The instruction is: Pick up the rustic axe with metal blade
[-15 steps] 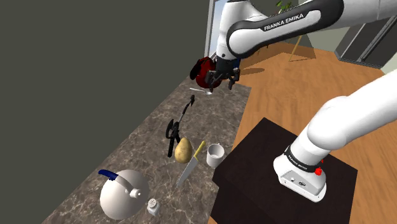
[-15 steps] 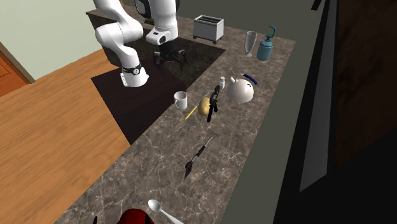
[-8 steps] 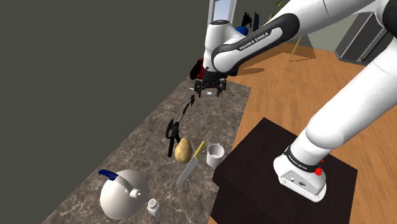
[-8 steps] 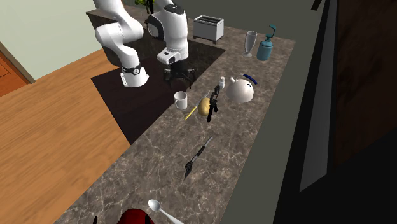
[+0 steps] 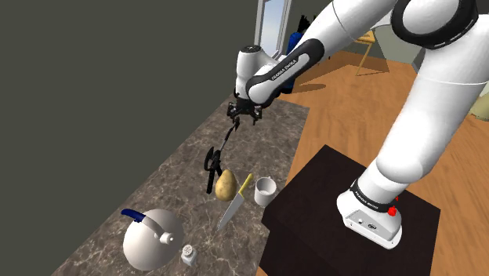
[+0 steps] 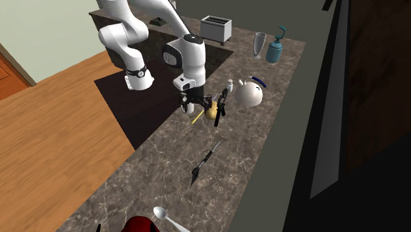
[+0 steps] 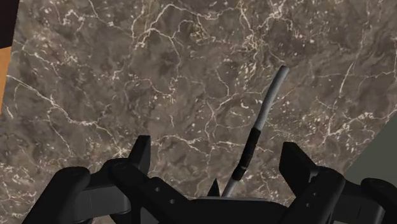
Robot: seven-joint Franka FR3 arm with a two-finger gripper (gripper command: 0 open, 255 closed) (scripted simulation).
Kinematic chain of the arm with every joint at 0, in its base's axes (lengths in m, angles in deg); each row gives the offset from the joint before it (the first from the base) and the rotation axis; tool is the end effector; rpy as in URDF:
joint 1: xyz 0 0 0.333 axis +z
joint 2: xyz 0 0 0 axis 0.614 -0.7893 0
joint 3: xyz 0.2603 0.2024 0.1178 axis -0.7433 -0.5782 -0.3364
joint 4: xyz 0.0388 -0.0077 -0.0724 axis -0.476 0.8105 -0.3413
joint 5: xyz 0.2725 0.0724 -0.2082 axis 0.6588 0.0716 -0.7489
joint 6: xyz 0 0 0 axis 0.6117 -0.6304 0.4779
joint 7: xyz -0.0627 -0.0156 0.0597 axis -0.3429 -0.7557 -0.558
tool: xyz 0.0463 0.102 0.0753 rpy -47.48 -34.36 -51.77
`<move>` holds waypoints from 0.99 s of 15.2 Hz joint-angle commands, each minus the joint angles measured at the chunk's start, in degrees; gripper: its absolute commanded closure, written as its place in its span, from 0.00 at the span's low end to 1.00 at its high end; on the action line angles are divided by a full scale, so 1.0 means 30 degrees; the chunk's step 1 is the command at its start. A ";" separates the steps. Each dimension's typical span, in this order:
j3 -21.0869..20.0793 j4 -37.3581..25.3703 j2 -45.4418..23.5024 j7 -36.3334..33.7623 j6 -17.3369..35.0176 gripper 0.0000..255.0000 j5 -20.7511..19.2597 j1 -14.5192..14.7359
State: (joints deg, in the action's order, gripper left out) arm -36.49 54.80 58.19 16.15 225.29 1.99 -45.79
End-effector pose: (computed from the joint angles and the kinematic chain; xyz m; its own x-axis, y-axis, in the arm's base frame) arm 0.5241 0.0627 0.3193 0.6537 -0.7498 0.1024 -0.7533 -0.6576 -0.0060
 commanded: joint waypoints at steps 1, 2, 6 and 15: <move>0.0476 -0.1066 -0.1555 -0.1566 0.0540 0.00 -0.1000 0.0341; 0.0769 -0.1632 -0.2282 -0.2193 0.0733 0.00 -0.1382 0.0528; 0.1957 -0.4094 -0.5114 -0.4339 0.1296 0.00 -0.2459 0.1272; 0.4135 -1.0844 -1.1392 -0.7485 0.1438 0.00 -0.2813 0.2309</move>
State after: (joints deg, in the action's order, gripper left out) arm -24.77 24.92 26.42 -5.32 229.60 -6.52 -39.14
